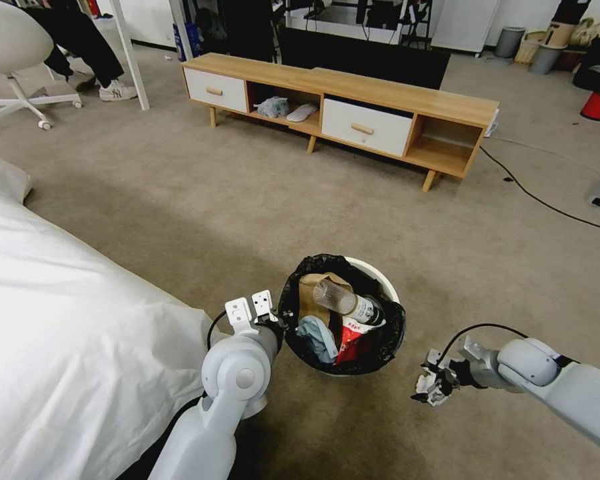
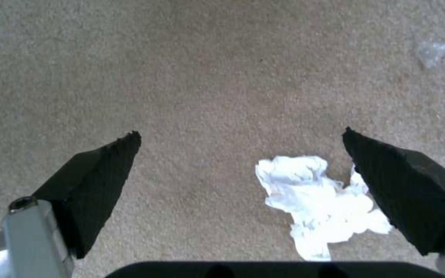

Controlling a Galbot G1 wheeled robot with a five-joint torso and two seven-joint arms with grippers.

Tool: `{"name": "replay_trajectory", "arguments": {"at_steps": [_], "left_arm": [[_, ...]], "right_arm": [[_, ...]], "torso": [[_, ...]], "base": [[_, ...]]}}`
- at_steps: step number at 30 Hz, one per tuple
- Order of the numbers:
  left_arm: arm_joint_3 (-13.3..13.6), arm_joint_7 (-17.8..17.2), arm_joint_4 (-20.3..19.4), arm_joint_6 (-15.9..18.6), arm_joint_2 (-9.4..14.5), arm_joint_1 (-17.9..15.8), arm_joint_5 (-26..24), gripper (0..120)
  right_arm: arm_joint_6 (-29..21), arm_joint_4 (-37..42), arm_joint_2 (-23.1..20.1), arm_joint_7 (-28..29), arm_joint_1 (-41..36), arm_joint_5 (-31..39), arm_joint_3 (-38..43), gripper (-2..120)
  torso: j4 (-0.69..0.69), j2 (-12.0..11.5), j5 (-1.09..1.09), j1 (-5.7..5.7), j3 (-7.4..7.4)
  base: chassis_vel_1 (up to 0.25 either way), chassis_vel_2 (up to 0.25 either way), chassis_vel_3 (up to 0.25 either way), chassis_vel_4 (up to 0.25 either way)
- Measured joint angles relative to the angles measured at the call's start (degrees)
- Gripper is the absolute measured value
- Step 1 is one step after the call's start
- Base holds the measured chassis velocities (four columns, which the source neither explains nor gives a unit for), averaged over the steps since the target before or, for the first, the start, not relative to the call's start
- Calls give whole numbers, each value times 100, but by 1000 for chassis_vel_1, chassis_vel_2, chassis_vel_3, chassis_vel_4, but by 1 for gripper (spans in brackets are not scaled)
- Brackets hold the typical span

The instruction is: Pick up the trash bin, then pick up the garbage from the floor and place it into the trash bin.

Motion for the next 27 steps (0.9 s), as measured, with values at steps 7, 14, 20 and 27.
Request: {"name": "replay_trajectory", "arguments": {"at_steps": [7,14,20,27], "left_arm": [[1,23,-7,0,36,17,-2,1],[18,29,-1,0,49,18,-6,1],[23,29,26,-1,50,11,-13,1],[31,31,40,-2,12,31,-3,1]], "right_arm": [[0,-75,-30,14,-196,-23,139,100],[0,-218,-2,43,-400,-81,278,100],[12,-325,10,47,-581,-165,396,100],[52,-504,76,50,-739,-271,552,100]], "torso": [[0,0,0,0,0],[0,0,0,0,0],[-1,0,0,0,0],[-1,0,0,0,0]], "base": [[0,0,0,0],[0,0,0,0],[0,0,0,0],[0,0,0,0]]}}
